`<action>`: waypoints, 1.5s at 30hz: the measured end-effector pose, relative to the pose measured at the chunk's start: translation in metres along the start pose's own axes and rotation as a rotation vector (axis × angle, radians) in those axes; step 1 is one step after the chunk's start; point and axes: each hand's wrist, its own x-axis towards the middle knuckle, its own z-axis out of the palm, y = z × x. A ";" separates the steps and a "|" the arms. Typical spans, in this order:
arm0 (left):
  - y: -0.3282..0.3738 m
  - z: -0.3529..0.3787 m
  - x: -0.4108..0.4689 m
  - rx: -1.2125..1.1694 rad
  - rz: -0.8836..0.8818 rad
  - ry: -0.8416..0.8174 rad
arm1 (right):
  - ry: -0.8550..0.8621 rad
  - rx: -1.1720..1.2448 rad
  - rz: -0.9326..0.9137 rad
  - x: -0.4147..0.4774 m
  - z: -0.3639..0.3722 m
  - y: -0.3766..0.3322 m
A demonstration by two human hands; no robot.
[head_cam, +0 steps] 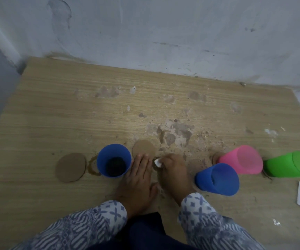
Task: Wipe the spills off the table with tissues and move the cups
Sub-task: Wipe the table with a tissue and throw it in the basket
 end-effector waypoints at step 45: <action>0.000 -0.003 0.001 -0.010 -0.013 -0.042 | -0.074 0.034 -0.022 -0.028 -0.004 0.002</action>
